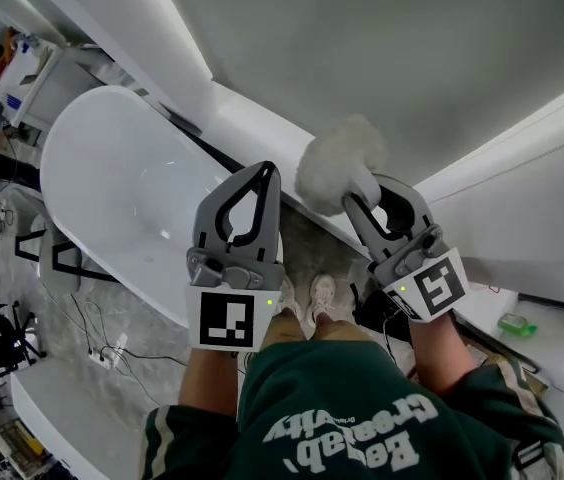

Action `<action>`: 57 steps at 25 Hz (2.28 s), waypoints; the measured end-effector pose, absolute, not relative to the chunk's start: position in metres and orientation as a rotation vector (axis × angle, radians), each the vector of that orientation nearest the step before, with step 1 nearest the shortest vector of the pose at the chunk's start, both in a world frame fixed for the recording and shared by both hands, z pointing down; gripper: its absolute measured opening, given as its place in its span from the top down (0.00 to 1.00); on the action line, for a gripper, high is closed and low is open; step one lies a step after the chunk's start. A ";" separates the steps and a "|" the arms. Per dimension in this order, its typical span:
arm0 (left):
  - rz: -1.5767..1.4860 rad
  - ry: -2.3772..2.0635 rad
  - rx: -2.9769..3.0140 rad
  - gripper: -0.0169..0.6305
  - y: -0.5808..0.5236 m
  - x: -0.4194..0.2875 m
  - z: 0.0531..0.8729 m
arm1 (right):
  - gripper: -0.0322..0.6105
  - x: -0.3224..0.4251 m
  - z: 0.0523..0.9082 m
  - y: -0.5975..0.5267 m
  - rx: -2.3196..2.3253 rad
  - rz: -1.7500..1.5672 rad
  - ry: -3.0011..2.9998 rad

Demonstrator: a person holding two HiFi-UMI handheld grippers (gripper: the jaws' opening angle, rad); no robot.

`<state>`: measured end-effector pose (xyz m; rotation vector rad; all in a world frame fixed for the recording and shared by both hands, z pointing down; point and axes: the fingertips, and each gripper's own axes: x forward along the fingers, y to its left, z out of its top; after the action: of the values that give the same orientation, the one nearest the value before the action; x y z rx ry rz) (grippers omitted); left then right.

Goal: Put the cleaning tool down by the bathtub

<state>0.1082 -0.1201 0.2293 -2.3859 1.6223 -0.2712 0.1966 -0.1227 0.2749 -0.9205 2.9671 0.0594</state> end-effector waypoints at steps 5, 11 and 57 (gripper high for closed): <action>-0.249 1.646 -2.416 0.97 -0.123 0.091 0.241 | 0.80 0.184 0.284 -0.125 -0.950 0.038 2.981; -0.225 1.633 -2.441 0.97 -0.125 0.070 0.247 | 0.80 0.163 0.297 -0.129 -0.996 0.010 3.006; -0.206 1.903 -2.409 0.97 -0.244 -0.049 0.362 | 0.80 0.030 0.527 -0.289 -0.922 -0.184 3.461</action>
<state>-0.0495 -0.2437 0.3620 -2.4089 1.9035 -0.2057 0.0296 -0.2895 0.5275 -0.9219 3.4608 -0.1841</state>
